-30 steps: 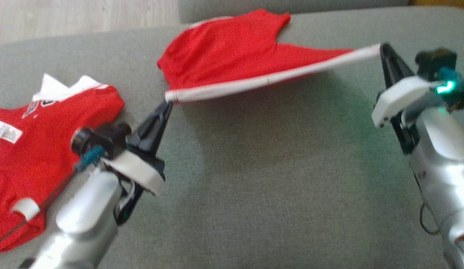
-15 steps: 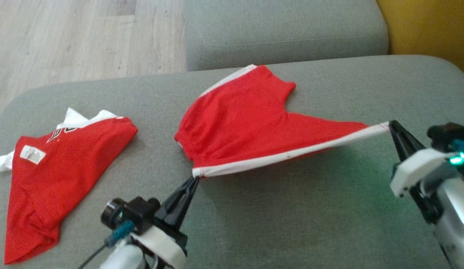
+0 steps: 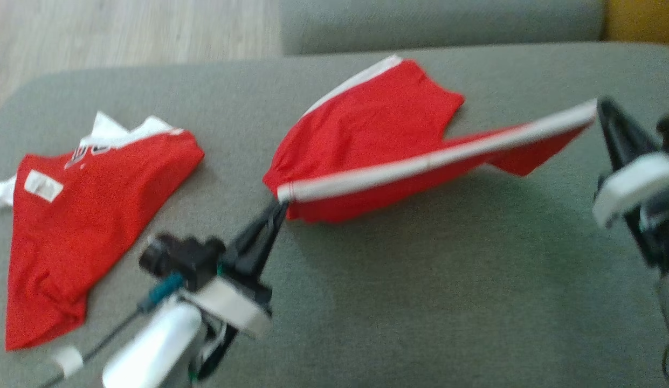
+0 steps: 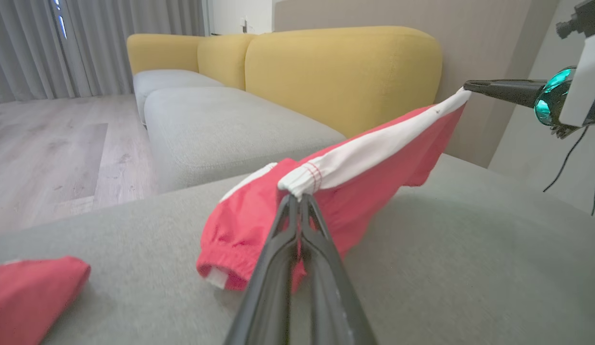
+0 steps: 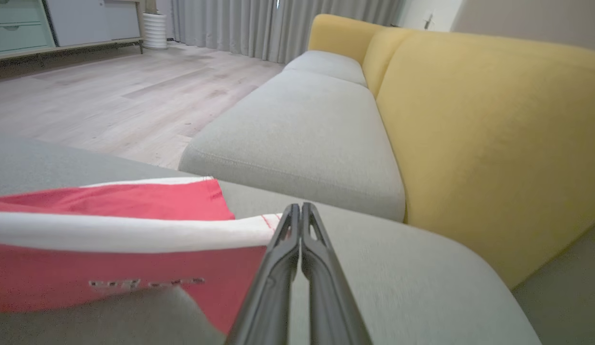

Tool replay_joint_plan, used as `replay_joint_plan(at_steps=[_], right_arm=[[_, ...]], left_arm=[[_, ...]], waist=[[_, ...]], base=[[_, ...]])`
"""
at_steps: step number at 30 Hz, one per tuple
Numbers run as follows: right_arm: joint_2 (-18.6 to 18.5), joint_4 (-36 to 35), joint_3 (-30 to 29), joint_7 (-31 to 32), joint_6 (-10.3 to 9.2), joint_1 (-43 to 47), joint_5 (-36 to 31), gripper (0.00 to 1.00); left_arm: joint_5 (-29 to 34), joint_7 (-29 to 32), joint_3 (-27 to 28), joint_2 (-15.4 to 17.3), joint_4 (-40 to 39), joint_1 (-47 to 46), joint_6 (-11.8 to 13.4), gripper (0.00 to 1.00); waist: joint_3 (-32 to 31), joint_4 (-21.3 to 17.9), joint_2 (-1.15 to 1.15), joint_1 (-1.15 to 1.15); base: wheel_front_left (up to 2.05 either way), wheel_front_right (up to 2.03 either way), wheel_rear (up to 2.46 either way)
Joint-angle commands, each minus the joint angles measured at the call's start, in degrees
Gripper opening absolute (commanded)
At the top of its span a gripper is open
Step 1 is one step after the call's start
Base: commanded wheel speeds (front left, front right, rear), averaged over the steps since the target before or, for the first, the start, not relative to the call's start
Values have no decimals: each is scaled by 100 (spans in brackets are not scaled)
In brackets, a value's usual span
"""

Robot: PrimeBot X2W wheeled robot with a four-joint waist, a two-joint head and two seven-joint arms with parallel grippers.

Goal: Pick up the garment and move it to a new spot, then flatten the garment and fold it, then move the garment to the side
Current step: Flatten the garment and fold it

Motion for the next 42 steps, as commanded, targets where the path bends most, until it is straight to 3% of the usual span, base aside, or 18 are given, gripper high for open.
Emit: replay_joint_plan(at_steps=[1, 8, 19, 31, 37, 38, 39, 40, 41, 42], right_arm=[[-4, -285, -3, 131, 37, -479, -154, 0], [90, -46, 337, 515, 37, -1791, -649, 0], [-43, 1581, 1275, 423, 37, -3579, -1053, 0], [-100, 3158, 1502, 34, 37, -4651, -1479, 0], [-38, 3592, 1530, -236, 37, -4927, -1650, 0], [-27, 3653, 1489, -305, 37, -4985, -1686, 7], [-13, 3723, 1440, -362, 37, -5035, -1729, 95], [6, 3811, 1376, -386, 37, -5072, -1770, 100], [31, 3893, 1322, -418, 37, -5098, -1818, 100], [54, 3963, 1248, -470, 37, -5116, -1864, 100]], left_arm=[[-50, -5, 322, 97, -119, -530, -25, 0], [15, 16, 380, -144, 349, -1426, -169, 0], [103, -3, 155, -578, 1232, -2302, -378, 0], [74, -226, -38, -1049, 1826, -2803, -507, 0], [35, -264, -111, -1183, 2060, -2936, -533, 0], [25, -270, -111, -1206, 2105, -2962, -536, 0], [26, -274, -105, -1225, 2152, -2990, -538, 0], [42, -279, -97, -1240, 2198, -3014, -539, 46], [48, -282, -66, -1260, 2244, -3026, -537, 100], [53, -285, -25, -1275, 2284, -3033, -532, 100]], waist=[[448, 264, 0, -1], [1162, 645, 0, -1], [1839, 1200, 0, -1], [2272, 1565, 0, -1], [2355, 1649, 0, -1], [2368, 1660, 0, -1], [2377, 1667, 0, -1], [2375, 1670, 0, -1], [2360, 1670, 0, -1], [2335, 1660, 0, -1]], base=[[0, 0, 0], [0, 0, 0], [0, 0, 0], [0, 0, 0], [0, 0, 0], [0, 0, 0], [0, 0, 0], [0, 0, 0], [0, 0, 0], [0, 0, 0]])
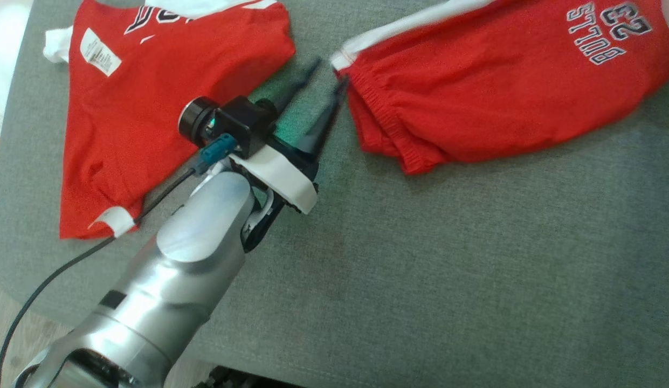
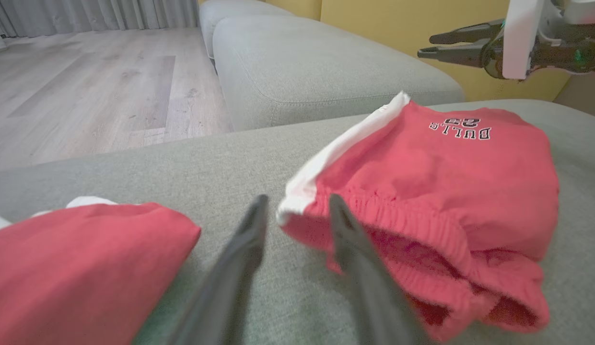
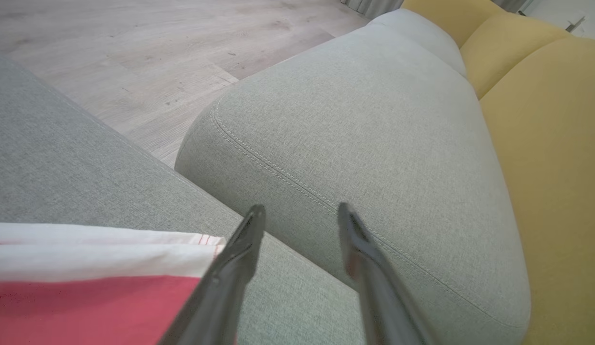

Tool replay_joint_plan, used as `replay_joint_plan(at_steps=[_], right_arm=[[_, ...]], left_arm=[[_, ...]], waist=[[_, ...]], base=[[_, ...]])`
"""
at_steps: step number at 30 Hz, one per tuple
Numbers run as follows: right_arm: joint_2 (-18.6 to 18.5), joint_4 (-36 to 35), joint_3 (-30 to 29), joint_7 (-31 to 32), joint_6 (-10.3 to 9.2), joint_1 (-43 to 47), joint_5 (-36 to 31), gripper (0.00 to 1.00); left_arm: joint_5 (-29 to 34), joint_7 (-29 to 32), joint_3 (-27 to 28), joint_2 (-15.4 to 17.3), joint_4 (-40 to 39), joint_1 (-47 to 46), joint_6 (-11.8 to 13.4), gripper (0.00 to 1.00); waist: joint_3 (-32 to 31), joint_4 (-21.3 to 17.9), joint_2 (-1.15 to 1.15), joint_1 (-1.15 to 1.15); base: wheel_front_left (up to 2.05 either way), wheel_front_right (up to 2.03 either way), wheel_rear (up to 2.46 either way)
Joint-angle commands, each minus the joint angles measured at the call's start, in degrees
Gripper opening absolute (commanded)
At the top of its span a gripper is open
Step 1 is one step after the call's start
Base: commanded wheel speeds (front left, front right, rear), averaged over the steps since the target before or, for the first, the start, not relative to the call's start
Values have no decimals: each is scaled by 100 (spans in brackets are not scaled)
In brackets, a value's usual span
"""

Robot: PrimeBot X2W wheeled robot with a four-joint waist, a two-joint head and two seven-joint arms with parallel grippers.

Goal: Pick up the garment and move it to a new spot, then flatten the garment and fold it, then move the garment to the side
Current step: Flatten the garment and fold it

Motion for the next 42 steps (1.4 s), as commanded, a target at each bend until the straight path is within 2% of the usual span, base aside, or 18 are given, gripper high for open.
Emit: replay_joint_plan(at_steps=[1, 6, 9, 13, 17, 23, 32, 35, 42], right_arm=[[111, -63, -84, -132, 37, -117, -81, 100], [295, 181, -515, -547, 37, 14, -183, 100], [542, 259, -956, -1065, 37, 229, -77, 100], [928, 186, -1296, -1442, 37, 546, 165, 100], [1293, -180, -1511, -1564, 37, 1006, 457, 100], [1801, -1145, -1766, -1578, 37, 2186, 896, 100], [2104, -2818, -2115, -1580, 37, 4437, 991, 100], [2107, -3084, -2012, -1580, 37, 4885, 1186, 100], [2110, -3485, -1772, -1580, 37, 5757, 1475, 100]], left_arm=[[13, -50, 226, 137, -83, -181, -5, 100], [141, -53, 652, 201, -292, -27, 89, 100], [250, -53, 1160, 314, -640, 271, 228, 100], [345, -54, 1746, 416, -1076, 706, 362, 100], [681, -54, 2190, 535, -1539, 1199, 551, 100], [1004, -54, 2615, 463, -1987, 2114, 706, 100], [1250, -54, 3250, 43, -2493, 3571, 722, 100], [1352, -54, 3357, -44, -2597, 3831, 672, 100], [1626, -54, 3674, -224, -2710, 4468, 384, 100]], waist=[[-62, -24, 0, -1], [-379, -174, 0, -1], [-761, -366, 0, -1], [-1177, -591, 0, -1], [-1563, -813, 0, -1], [-2119, -1071, 0, -1], [-2701, -1419, 0, -1], [-2770, -1463, 0, -1], [-2816, -1622, 0, -1]], base=[[0, 0, 0], [0, 0, 0], [0, 0, 0], [0, 0, 0], [0, 0, 0], [0, 0, 0], [0, 0, 0], [0, 0, 0], [0, 0, 0]])
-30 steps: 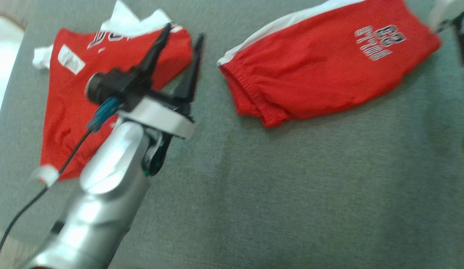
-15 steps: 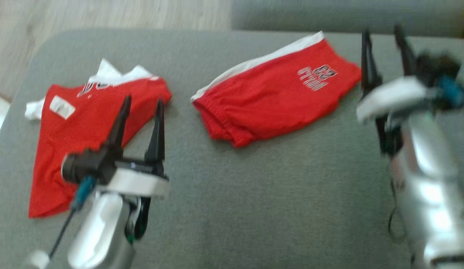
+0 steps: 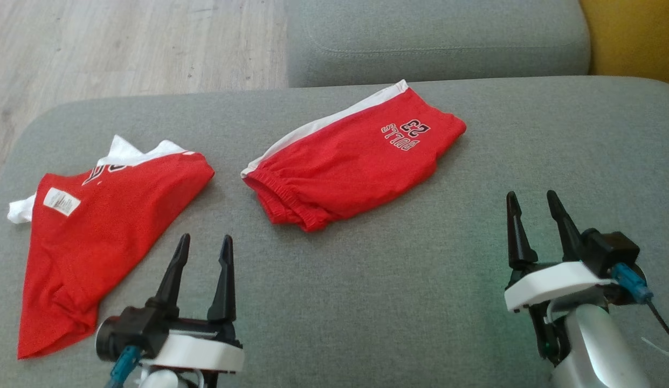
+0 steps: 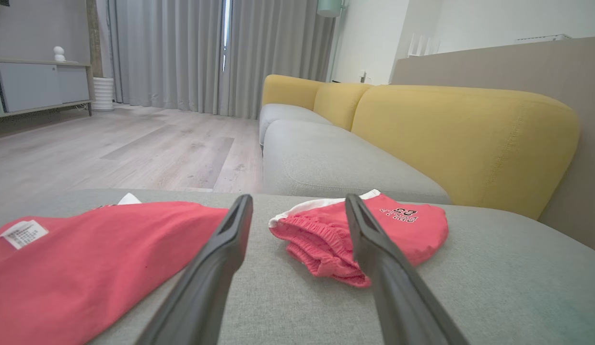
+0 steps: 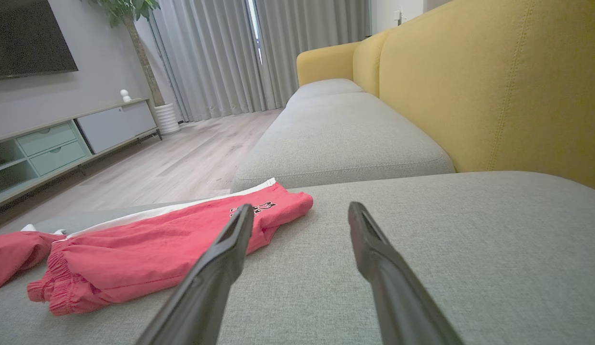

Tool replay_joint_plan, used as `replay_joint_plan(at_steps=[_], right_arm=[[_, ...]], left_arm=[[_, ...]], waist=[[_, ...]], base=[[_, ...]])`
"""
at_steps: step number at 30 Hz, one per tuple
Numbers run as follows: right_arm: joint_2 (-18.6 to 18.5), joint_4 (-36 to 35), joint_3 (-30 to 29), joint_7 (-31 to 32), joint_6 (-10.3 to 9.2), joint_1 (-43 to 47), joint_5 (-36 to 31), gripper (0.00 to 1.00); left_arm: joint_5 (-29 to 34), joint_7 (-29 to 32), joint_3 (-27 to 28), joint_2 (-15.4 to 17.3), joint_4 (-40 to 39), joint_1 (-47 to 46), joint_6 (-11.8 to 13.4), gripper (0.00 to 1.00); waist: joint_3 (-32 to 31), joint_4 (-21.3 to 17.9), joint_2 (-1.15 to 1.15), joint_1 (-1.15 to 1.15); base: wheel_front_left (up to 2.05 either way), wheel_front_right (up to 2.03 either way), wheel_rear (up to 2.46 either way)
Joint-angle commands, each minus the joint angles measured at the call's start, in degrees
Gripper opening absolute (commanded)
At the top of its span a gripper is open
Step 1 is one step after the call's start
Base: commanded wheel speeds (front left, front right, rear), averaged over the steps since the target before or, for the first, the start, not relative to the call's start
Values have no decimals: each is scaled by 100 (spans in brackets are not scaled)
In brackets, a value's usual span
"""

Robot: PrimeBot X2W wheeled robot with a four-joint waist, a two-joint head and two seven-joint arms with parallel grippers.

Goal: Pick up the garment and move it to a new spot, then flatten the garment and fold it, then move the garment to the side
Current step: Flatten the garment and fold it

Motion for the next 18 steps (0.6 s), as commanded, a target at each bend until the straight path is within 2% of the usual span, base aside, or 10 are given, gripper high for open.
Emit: replay_joint_plan(at_steps=[1, 9, 14, 18], right_arm=[[31, -259, 181, -62, 37, -180, 34, 100], [32, -296, 155, -62, 37, -212, -59, 100], [32, -63, -185, 123, 37, -726, -156, 100], [32, 382, -510, 451, 37, -1337, -50, 100]], left_arm=[[75, -37, 287, -19, -219, -158, -50, 100], [220, -37, 391, -148, -279, -270, -244, 100], [242, -37, 234, -180, -310, -530, -330, 100], [194, -37, 101, -190, -279, -721, -376, 100]], waist=[[6, -17, -1, 1], [234, 60, -1, 1], [683, 308, -1, 1], [1023, 579, -1, 1]], base=[[0, 0, 0], [0, 0, 0], [0, 0, 0], [0, 0, 0]])
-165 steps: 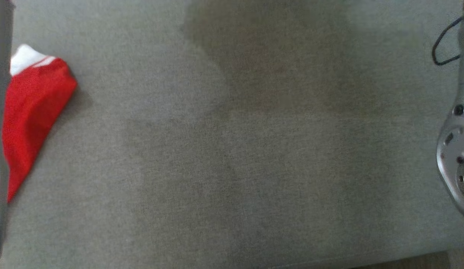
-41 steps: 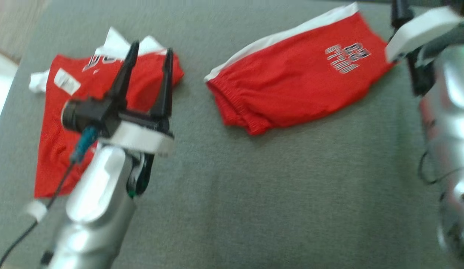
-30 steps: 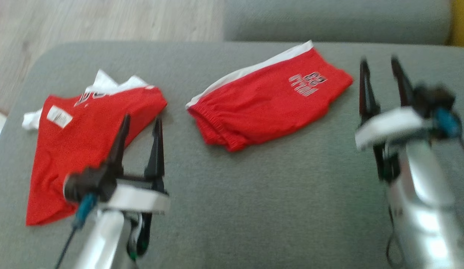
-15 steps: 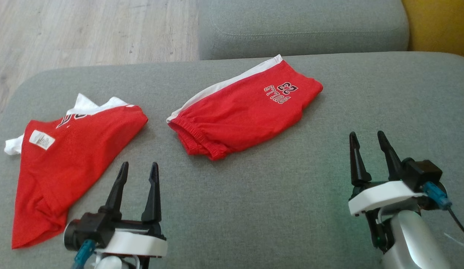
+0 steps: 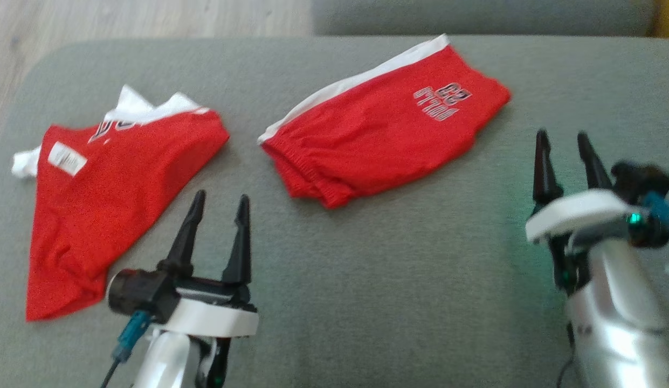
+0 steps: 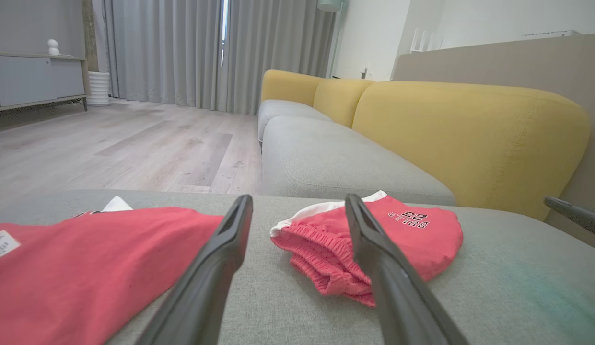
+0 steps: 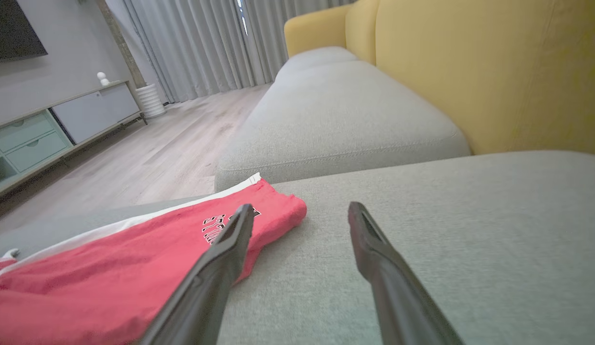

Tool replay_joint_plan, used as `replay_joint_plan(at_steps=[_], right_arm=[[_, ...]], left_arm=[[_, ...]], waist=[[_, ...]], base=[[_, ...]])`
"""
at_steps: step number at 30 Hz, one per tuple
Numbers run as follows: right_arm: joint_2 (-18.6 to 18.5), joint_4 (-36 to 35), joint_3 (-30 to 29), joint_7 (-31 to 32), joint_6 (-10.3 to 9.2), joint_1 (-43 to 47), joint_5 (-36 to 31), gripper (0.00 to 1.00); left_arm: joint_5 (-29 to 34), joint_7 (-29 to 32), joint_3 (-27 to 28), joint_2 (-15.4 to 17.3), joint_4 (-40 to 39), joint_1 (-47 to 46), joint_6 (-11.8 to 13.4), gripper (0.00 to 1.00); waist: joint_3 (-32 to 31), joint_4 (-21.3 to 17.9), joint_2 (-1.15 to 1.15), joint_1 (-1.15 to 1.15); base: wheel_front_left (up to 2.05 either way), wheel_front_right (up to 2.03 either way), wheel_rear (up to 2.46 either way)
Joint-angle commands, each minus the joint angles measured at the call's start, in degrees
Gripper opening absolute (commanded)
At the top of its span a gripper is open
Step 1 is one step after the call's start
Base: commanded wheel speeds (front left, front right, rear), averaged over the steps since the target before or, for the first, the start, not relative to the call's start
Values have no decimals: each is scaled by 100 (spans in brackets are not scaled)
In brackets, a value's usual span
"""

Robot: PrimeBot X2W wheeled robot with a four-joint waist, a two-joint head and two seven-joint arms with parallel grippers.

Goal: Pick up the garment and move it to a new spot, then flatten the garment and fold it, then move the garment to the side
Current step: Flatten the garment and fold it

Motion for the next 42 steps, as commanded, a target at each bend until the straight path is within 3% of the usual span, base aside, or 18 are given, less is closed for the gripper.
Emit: replay_joint_plan(at_steps=[1, 8, 16, 32, 33, 34, 42], right_arm=[[18, 39, 64, 107, 37, -416, 159, 100], [18, 1609, -588, 745, 37, -1622, 489, 100], [-16, 2954, -1852, 1112, 37, -2497, -813, 100], [-9, 2912, -3643, 2148, 37, -2900, -2983, 100], [-2, 2910, -3695, 2137, 37, -2935, -3051, 39], [4, 2907, -3709, 2082, 37, -2970, -3127, 0], [16, 3290, -3560, 861, 37, -3196, -3228, 0]], left_arm=[[-17, -37, 84, 2, -165, -232, -35, 100], [-223, -37, -219, -1, -103, -475, -65, 100], [-402, -37, -399, -2, -122, -665, -72, 100], [-925, -37, -515, -2, -248, -835, -18, 100], [-930, -37, -519, -2, -251, -838, -15, 100], [-935, -37, -521, -2, -252, -839, -12, 100], [-868, -37, -438, -3, -212, -840, 1, 100]], waist=[[312, 311, 0, -1], [575, 757, 0, -1], [793, 1155, 0, -1], [1053, 1567, 0, -1], [1063, 1574, 0, -1], [1071, 1577, 0, -1], [972, 1416, 0, -1]], base=[[0, 0, 0], [0, 0, 0], [0, 0, 0], [0, 0, 0], [0, 0, 0], [0, 0, 0], [0, 0, 0]])
